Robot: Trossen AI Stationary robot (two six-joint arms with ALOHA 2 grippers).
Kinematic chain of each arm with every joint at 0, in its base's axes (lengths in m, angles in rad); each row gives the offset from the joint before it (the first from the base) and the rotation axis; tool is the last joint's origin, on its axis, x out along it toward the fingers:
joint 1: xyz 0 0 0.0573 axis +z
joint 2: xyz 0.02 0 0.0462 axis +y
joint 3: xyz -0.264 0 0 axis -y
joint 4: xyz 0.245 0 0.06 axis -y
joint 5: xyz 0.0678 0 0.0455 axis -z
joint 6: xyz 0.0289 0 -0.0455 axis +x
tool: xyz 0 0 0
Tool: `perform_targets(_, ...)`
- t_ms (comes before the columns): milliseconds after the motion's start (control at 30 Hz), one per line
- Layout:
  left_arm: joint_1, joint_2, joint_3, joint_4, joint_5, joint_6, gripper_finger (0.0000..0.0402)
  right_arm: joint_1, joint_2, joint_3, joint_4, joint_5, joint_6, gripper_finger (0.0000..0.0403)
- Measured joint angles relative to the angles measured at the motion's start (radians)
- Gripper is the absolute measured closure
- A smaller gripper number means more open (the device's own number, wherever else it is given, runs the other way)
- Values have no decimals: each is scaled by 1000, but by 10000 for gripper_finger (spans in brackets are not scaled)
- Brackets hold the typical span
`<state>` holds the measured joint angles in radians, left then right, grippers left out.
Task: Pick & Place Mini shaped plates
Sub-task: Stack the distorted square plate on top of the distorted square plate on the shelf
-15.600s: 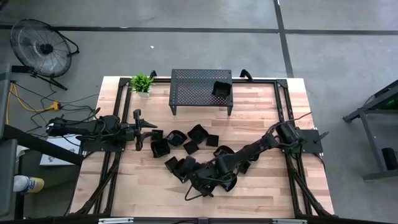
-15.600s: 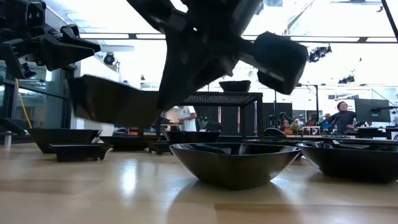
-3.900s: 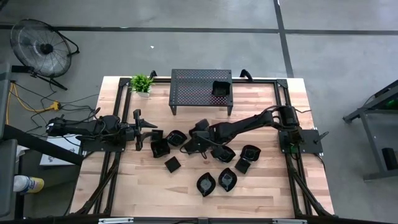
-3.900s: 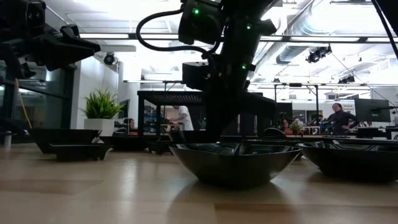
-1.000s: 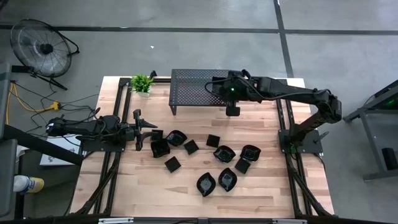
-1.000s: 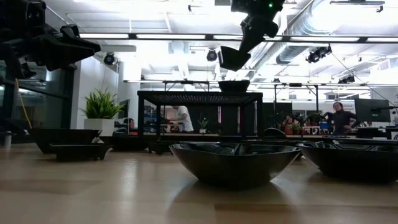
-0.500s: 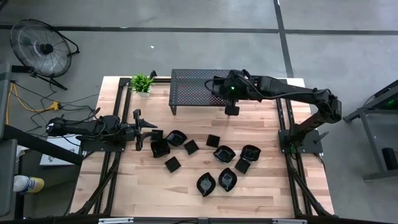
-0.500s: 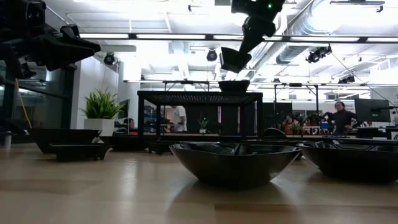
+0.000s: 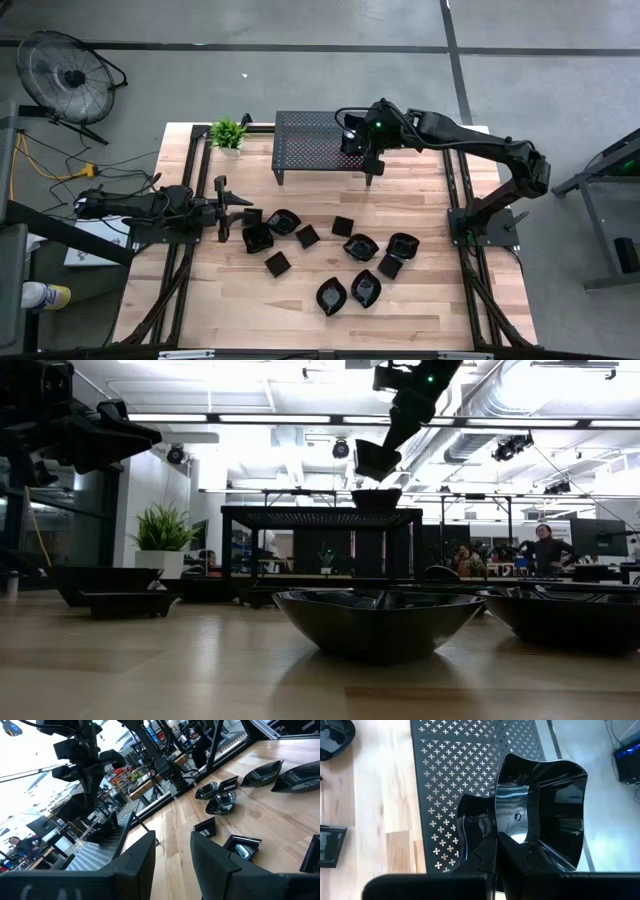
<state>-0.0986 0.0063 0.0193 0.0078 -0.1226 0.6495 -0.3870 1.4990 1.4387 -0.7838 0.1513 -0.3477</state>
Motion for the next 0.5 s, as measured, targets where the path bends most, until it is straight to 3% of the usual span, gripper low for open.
perform_targets(233, 0, 0, 0, 0, 0, 0, 282, 1, 45, 0, -24, -35, 8, 396)
perform_targets(500, 0, 0, 0, 0, 0, 0, 282, 1, 74, 0, -31, 7, -10, 396)
